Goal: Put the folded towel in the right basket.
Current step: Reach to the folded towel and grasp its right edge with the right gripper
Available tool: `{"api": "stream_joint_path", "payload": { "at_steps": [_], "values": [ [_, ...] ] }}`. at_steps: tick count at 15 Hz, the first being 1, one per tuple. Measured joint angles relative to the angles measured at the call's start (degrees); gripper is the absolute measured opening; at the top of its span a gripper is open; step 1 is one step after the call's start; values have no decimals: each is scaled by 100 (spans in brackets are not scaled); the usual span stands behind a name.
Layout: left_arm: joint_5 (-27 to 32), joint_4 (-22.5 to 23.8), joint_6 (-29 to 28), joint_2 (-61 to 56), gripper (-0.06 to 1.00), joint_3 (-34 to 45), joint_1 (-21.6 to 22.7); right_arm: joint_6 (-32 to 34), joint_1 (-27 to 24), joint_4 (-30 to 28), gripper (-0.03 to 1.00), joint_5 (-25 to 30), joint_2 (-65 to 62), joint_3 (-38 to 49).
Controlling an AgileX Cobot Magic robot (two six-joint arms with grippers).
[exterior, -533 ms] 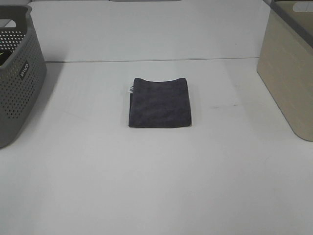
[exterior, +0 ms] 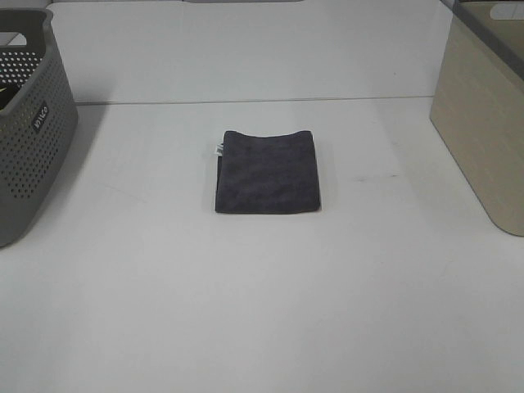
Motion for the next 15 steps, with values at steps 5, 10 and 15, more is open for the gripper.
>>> {"api": "stream_joint_path", "payload": {
  "at_steps": [5,10,15],
  "values": [
    [0,0,0,0,99,0,0,0,0,0,77,0,0,0],
    [0,0,0,0,99,0,0,0,0,0,77,0,0,0],
    [0,0,0,0,99,0,0,0,0,0,77,0,0,0]
  ]
}}
